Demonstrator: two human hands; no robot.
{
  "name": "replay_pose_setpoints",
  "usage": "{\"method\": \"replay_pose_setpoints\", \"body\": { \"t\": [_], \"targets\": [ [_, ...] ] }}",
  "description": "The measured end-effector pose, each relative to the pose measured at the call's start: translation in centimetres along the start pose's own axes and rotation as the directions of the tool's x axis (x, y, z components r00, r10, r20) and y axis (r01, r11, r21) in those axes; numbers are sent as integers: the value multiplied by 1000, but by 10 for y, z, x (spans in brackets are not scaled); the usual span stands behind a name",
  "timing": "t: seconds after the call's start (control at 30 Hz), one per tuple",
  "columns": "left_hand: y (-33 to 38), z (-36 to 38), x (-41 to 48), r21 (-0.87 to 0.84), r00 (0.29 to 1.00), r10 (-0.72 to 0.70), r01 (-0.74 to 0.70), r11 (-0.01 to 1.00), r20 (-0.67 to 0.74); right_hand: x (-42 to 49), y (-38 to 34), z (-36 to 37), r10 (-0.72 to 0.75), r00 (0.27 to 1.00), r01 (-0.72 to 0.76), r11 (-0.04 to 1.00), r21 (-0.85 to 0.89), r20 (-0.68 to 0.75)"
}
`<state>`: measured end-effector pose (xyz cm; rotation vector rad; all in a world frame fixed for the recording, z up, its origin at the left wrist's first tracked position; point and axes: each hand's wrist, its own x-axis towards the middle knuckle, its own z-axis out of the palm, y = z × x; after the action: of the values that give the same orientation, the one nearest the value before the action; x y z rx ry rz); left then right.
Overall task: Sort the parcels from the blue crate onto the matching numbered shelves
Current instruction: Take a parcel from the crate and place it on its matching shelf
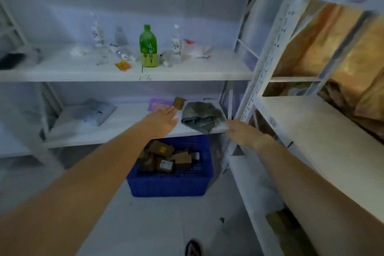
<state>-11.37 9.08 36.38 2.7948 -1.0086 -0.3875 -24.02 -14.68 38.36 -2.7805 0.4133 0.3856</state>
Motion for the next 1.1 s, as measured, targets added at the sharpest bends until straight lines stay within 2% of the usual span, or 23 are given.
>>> {"method": "replay_pose_setpoints", "body": {
  "t": [0.13,0.23,0.33,0.43,0.53,0.67,0.8,0.9,0.97,1.1],
  "targets": [
    [-57,78,39,-120,970,-202,219,968,134,103,12,48,-63,984,69,997,-32,169],
    [-86,126,50,-144,913,-305,352,925,271,163,16,85,-104,926,131,990,-50,363],
    [-108,156,61,-230,859,-421,490,840,292,212,14,115,-135,888,185,980,-72,439],
    [-130,180,77,-259,807,-463,567,782,367,253,-4,141,-109,848,186,977,-99,519],
    [-159,206,90,-243,759,-461,606,757,459,283,-28,180,-132,769,186,982,-22,626],
    [-205,240,124,-211,739,-445,606,767,505,328,-51,239,-120,724,76,993,95,679],
    [-239,272,172,-246,760,-402,577,779,511,368,-64,296,-38,692,-156,967,201,721],
    [-265,312,219,-259,792,-386,544,798,474,415,-72,343,48,691,-393,862,320,721],
    [-281,346,254,-249,809,-362,511,823,464,449,-75,377,95,685,-501,781,373,722],
    [-316,424,327,-183,865,-312,407,895,393,523,-69,453,134,736,-501,767,401,664]
  ]
}}
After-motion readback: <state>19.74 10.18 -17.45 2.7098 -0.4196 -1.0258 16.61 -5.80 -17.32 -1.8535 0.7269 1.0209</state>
